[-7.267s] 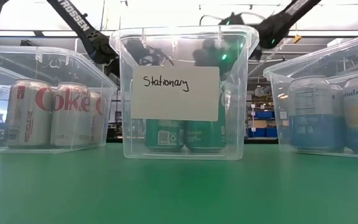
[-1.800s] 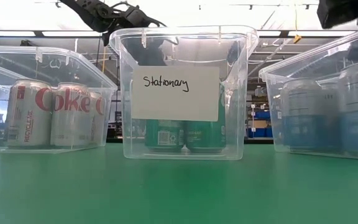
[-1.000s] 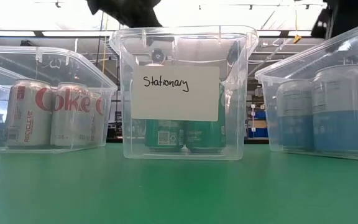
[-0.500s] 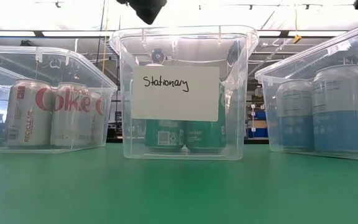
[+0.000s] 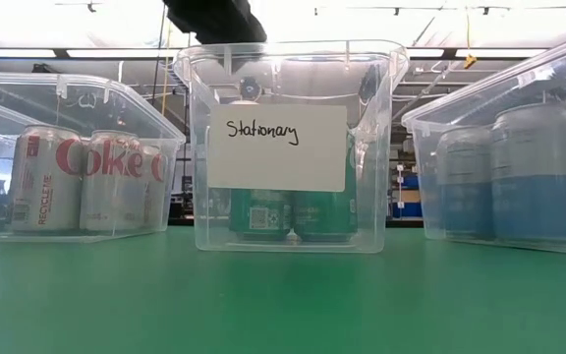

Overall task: Sort soda cans
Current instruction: Adjust the bins on the shelf

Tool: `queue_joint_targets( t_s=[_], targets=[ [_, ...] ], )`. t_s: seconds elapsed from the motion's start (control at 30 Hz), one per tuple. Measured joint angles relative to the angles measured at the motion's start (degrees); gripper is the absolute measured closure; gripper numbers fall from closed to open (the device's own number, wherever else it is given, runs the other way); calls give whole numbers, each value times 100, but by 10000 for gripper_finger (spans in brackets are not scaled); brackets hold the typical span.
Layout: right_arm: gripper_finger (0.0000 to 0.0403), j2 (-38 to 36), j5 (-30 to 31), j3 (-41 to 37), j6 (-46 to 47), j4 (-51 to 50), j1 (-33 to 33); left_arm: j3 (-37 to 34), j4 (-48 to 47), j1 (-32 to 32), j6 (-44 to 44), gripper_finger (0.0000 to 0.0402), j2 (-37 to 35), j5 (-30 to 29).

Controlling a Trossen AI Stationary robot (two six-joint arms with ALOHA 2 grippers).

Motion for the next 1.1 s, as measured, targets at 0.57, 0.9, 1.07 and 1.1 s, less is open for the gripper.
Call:
queue_joint_targets(
  t_s=[0.57, 0.9, 1.07, 1.1],
  targets=[
    [403, 24, 489, 25, -2177, 538, -1326, 6, 1084, 47, 200, 401, 319, -491],
    [403, -22, 1303, 1250, -734, -2739, -859, 569, -2014, 36, -1201, 401, -454, -1372],
    [403, -16, 1064, 1183, 356, -4290, -710, 451, -2758, 123, -1705, 401, -495, -1499],
    [403, -21, 1025, 1133, 429, -4341, -689, 367, -2767, 139, -1772, 401, -495, -1501]
  ],
)
